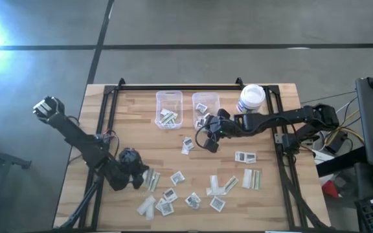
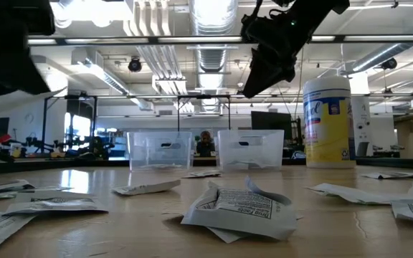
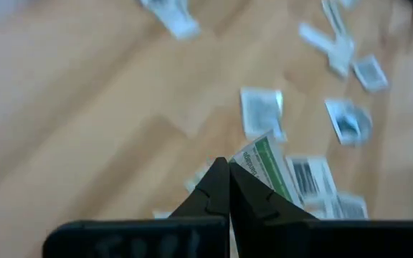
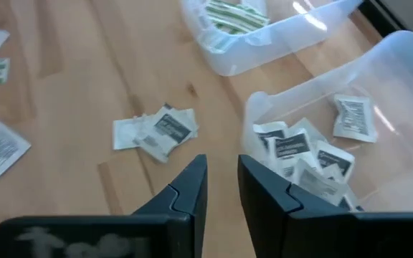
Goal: Pick & Place First Aid Supplies
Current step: Put the green bandage pack into the left transparent bin
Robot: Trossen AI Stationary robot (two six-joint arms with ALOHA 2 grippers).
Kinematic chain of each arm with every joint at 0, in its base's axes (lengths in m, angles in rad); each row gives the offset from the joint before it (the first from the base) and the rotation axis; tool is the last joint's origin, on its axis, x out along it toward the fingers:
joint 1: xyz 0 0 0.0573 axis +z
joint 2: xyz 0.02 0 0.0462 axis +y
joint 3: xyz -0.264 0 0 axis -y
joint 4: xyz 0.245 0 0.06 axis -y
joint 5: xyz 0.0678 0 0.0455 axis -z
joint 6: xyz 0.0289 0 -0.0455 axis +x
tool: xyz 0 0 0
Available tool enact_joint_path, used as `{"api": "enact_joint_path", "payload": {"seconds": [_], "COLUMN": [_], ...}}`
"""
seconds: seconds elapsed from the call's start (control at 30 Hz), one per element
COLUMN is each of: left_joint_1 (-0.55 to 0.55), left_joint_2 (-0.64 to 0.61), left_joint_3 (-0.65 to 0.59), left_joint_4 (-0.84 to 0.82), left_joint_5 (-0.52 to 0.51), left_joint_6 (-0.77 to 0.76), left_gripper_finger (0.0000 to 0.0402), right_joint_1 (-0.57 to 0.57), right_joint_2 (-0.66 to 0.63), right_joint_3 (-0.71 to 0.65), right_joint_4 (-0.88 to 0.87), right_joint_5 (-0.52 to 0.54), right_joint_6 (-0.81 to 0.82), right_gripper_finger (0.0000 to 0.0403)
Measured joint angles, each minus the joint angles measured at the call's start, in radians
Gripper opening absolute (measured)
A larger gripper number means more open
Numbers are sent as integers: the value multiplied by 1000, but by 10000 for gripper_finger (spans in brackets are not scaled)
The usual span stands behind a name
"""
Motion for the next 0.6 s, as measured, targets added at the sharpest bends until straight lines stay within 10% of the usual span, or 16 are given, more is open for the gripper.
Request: {"api": "enact_joint_path", "payload": {"seconds": [0.6], "left_joint_1": [344], "left_joint_2": [-146], "left_joint_3": [0], "left_joint_4": [8], "left_joint_5": [-130], "left_joint_6": [397], "left_gripper_finger": [0], "right_joint_1": [212], "right_joint_2": [0], "right_joint_3": [-42], "right_joint_4": [4], "right_joint_5": [1], "right_joint_6": [137], "right_gripper_finger": [66]}}
